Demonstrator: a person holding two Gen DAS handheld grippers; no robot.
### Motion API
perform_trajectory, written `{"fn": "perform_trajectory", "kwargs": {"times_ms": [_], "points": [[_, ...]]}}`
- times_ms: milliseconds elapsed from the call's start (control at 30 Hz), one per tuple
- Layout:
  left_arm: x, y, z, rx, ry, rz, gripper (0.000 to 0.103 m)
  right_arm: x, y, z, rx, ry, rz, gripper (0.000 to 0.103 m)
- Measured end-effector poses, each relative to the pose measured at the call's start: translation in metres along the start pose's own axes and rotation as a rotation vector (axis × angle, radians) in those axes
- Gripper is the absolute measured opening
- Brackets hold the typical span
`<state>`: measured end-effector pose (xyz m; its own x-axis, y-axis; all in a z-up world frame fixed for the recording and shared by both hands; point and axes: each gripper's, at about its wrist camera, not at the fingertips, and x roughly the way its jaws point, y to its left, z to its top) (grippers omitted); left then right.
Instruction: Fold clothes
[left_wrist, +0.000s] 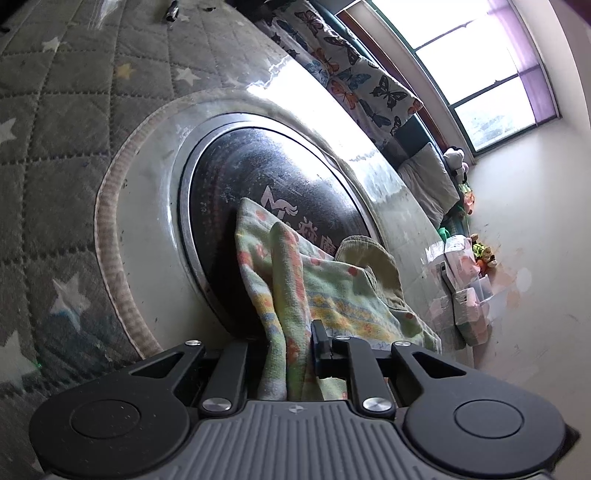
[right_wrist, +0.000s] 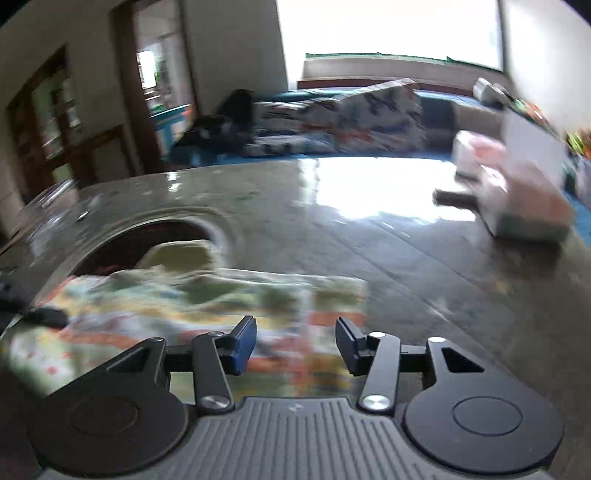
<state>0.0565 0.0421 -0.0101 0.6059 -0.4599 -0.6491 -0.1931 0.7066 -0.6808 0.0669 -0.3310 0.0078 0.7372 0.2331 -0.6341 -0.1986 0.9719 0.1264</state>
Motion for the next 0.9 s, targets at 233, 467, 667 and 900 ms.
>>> {"fn": "perform_trajectory", "kwargs": {"times_ms": [233, 467, 667, 900], "points": [[0.001, -0.005, 0.000, 0.036, -0.007, 0.016, 0.017, 0.009, -0.017, -0.007, 0.066, 0.001, -0.006, 0.058], [0.001, -0.011, -0.002, 0.080, -0.021, 0.038, 0.016, 0.004, -0.003, -0.008, 0.053, 0.005, 0.032, 0.026], [-0.005, -0.025, -0.001, 0.149, -0.045, 0.034, 0.013, -0.012, -0.003, -0.008, 0.081, -0.054, 0.040, 0.009], [-0.004, -0.068, -0.001, 0.266, -0.049, -0.028, 0.010, -0.053, -0.013, -0.006, 0.091, -0.143, -0.004, 0.008]]}}
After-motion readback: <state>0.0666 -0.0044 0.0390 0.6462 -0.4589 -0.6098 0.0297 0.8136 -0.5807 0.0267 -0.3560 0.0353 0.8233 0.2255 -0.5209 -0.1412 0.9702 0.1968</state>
